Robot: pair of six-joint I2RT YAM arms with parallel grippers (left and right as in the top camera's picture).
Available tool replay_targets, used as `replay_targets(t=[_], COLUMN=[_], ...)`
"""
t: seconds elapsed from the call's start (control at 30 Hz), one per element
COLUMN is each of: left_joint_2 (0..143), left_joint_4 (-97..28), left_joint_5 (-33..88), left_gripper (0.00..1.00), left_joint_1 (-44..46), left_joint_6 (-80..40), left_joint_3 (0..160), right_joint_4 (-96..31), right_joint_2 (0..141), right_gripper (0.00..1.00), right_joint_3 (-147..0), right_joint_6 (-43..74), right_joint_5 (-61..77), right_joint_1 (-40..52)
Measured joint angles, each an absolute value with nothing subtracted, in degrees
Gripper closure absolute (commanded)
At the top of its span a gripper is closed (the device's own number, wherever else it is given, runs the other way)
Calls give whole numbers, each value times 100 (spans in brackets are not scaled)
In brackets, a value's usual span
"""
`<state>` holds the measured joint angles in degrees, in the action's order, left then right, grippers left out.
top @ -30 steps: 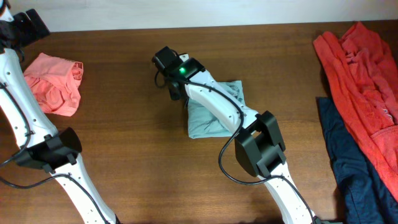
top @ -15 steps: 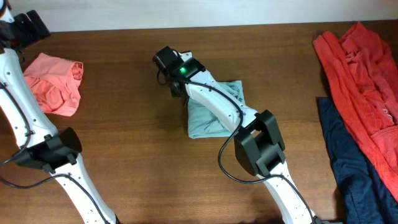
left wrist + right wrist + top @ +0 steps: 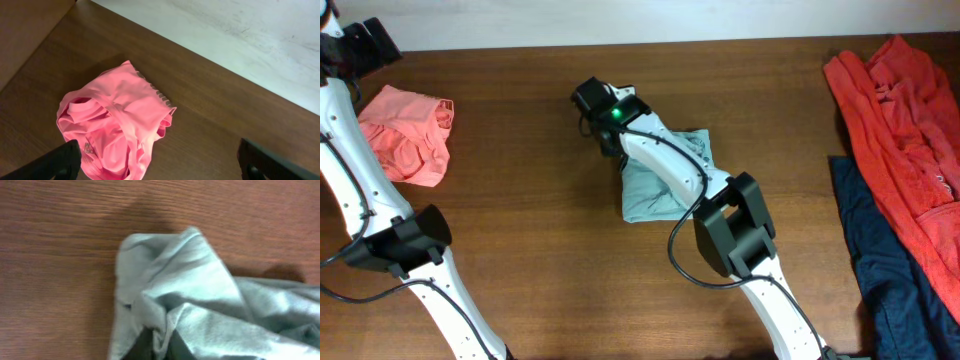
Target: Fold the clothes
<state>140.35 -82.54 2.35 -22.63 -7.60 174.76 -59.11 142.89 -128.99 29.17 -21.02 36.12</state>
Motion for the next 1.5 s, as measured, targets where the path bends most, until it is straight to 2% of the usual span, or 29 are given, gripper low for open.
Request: replay_targets(t=[0.3, 0.47, 0.7, 0.73, 0.8, 0.83, 1.0, 1.23, 1.33, 1.5], left_joint_2=[14035, 14035, 14035, 14035, 14035, 14035, 14035, 14035, 14035, 14035], left_joint_4=[-8252, -8252, -8254, -8252, -8252, -8252, -8252, -8281, -8289, -8287], left_joint_5=[235, 235, 235, 235, 235, 235, 235, 327, 440, 517], left_gripper=[1, 1, 1, 1, 1, 1, 1, 1, 1, 1], left_joint_1=[-2263, -2263, -2263, -2263, -2263, -2263, -2263, -2263, -2263, -2263], left_joint_6=[-762, -760, -762, -762, -760, -760, -762, -762, -764, -764], left_joint_3=[17476, 17476, 17476, 17476, 17476, 17476, 17476, 17476, 17476, 17476], right_joint_4=[-6390, -6650, -6838, -6882, -6965, -7026, -7380, -7644, -7684, -7634], right_joint_2=[14289, 14289, 14289, 14289, 14289, 14289, 14289, 14289, 14289, 14289], right_gripper=[96, 96, 95, 86, 25, 1, 0, 9, 11, 21], right_joint_3=[-13244, -13915, -14049, -14049, -14049, -14049, -14057, -14081, -14108, -14099], right_joint_6=[2716, 2270, 2067, 2051, 2010, 2040, 2012, 1750, 1520, 1326], right_joint_5=[-1848, -1372, -963, -884, -764, -711, -436, 353, 462, 213], right_joint_1=[3081, 2456, 1732, 1625, 1448, 1372, 985, 659, 770, 1321])
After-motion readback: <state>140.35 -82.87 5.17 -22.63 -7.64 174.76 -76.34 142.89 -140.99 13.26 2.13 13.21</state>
